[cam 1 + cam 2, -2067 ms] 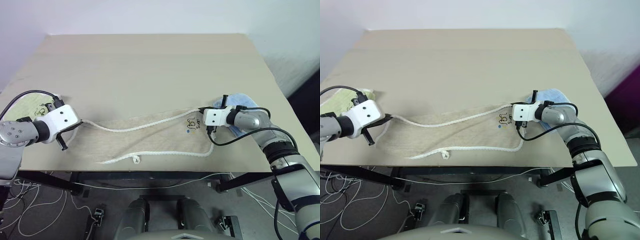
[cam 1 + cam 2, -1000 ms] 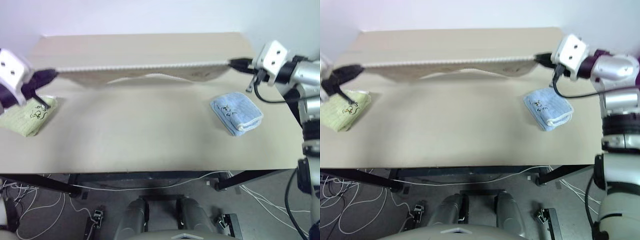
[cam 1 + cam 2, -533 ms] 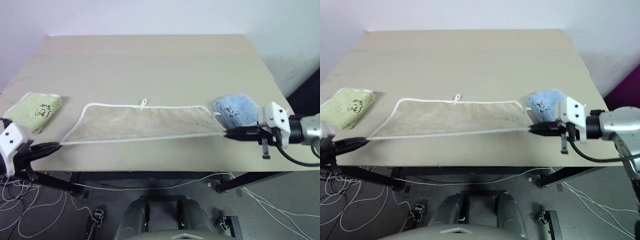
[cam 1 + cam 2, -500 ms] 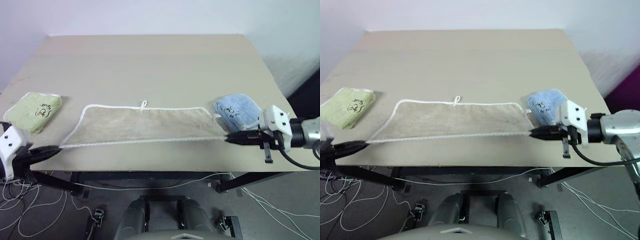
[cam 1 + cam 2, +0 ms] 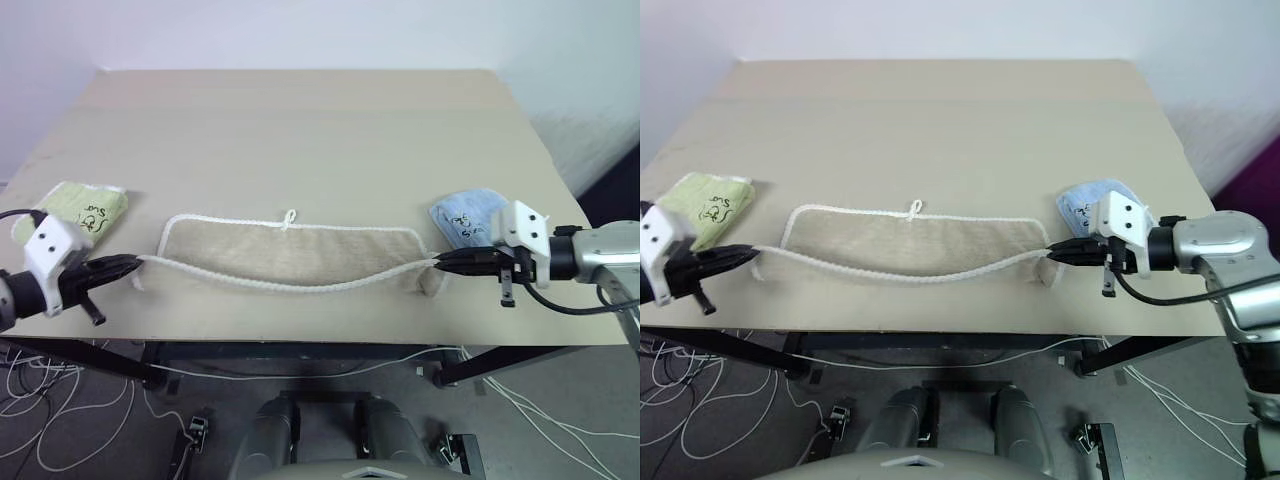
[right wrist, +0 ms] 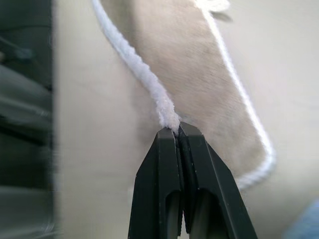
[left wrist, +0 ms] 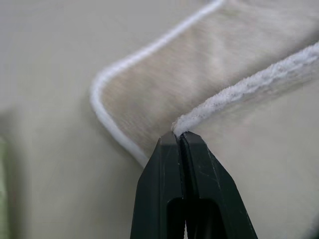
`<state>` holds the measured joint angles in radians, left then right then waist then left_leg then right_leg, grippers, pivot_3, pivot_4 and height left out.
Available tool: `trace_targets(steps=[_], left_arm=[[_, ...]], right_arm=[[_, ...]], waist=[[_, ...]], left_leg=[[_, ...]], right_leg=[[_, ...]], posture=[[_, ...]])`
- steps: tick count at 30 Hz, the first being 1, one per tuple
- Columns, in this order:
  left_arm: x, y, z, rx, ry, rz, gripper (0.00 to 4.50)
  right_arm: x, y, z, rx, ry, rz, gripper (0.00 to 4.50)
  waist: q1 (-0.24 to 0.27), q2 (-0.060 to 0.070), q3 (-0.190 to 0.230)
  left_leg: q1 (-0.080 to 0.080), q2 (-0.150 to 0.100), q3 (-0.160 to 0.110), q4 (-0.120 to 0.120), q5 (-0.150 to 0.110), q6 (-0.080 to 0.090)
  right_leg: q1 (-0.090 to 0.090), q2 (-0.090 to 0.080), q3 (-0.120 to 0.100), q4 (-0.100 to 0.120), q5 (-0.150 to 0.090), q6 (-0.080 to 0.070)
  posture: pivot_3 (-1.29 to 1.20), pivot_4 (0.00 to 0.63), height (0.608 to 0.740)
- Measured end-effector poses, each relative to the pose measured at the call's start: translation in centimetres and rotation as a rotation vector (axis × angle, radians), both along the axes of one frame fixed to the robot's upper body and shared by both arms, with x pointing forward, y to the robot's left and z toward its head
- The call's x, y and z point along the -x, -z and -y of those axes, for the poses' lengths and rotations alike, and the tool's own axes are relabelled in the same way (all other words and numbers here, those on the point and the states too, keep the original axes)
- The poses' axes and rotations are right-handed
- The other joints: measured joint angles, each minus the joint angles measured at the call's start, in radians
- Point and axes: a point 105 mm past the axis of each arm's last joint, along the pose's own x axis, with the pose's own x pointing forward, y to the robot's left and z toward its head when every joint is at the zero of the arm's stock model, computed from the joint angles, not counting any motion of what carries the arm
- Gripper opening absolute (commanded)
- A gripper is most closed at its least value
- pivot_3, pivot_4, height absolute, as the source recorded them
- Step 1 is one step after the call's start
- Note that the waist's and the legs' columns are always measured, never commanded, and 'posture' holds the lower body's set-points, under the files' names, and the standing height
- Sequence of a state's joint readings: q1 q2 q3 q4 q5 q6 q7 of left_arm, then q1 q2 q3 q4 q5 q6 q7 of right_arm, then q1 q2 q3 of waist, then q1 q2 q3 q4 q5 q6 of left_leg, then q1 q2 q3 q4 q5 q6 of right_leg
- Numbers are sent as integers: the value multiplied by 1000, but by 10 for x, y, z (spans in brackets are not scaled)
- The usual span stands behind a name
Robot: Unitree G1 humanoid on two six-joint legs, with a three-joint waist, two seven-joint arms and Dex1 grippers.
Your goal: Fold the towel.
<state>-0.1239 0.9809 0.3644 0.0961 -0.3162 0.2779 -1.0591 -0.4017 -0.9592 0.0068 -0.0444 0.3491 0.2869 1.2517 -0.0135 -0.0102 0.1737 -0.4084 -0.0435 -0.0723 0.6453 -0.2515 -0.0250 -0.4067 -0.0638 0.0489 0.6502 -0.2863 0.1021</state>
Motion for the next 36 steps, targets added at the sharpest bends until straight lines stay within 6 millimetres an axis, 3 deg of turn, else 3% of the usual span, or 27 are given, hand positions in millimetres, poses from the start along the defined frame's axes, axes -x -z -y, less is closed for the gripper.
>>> trace_targets(steps=[5, 11, 22, 23, 27, 36], left_arm=[[-37, 0, -5, -57, -47, 51, 0], [-66, 15, -1, -113, -58, 46, 0], [-83, 38, 4, -146, -66, 20, 0], [-83, 38, 4, -144, -66, 20, 0], [-84, 38, 2, -128, -83, 24, 912], [-90, 29, -7, -74, -172, 79, 3880]], right_arm=[[-35, 0, 5, 9, 73, 64, 51], [-62, 8, 8, 26, 116, 87, 51], [-69, 28, 9, 62, 122, 67, 51], [-69, 28, 9, 64, 121, 65, 233], [-69, 30, 11, 68, 122, 53, 1208], [-75, 24, 19, 45, 185, 89, 4194]], waist=[[-2, 0, 0], [-2, 0, 0], [-2, 0, 0], [-3, 0, 0], [-3, 0, 0], [-2, 0, 0]], left_leg=[[-1, 0, 1, 0, 0, 0], [-1, -1, 2, 1, 0, 0], [-2, -2, 3, 2, 0, 0], [-2, -2, 3, 2, 0, 0], [-2, -2, 3, 2, 0, 0], [-2, -2, 3, 2, 0, 0]], right_leg=[[-2, 1, 0, 2, 0, 0], [-3, 3, 1, 3, 0, 0], [-4, 3, 1, 5, 0, 1], [-4, 3, 1, 5, 0, 1], [-4, 3, 1, 6, 0, 1], [-4, 3, 1, 6, 0, 1]], posture=[[0, 150, 740], [0, 150, 740], [0, 150, 740], [0, 150, 740], [0, 150, 740], [0, 150, 740]])
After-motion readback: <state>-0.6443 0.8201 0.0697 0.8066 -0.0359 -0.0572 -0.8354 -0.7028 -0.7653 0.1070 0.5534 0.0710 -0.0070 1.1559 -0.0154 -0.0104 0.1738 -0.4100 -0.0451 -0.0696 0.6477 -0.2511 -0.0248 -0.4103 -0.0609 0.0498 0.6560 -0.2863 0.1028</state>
